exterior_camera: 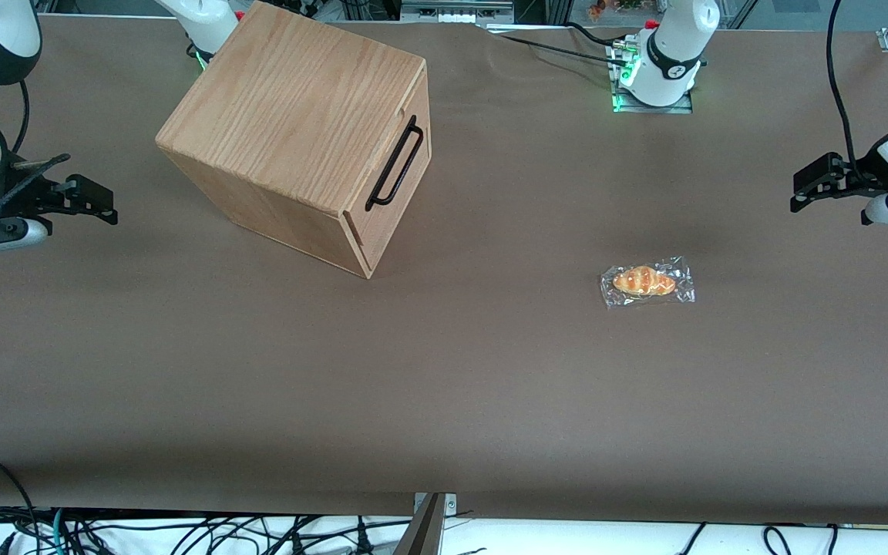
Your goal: Open top drawer with left arm
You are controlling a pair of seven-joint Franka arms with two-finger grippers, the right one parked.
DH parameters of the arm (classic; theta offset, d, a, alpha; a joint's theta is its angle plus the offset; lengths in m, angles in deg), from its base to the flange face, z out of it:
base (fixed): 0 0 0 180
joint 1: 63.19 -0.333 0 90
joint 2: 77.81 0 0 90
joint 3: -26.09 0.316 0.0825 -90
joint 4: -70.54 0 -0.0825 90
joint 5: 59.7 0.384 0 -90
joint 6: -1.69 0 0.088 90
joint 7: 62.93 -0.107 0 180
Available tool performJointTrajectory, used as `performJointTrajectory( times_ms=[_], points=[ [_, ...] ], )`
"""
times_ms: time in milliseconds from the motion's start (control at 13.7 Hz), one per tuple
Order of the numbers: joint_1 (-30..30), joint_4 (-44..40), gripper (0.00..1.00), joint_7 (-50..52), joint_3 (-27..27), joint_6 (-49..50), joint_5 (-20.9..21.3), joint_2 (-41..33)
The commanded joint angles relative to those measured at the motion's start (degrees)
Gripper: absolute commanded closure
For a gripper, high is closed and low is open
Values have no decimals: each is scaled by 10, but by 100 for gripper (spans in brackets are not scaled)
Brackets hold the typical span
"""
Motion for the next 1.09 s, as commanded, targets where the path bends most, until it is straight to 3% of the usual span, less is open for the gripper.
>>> performJointTrajectory(
  times_ms=[0, 656, 801, 1020],
  points=[
    [-2, 3, 0, -11, -1, -3, 12, -4],
    [2, 6, 0, -9, -1, 3, 11, 11],
    [-7, 6, 0, -10, -1, 31, -38, 29],
    [4, 5, 0, -9, -1, 48, -50, 54]
  ],
)
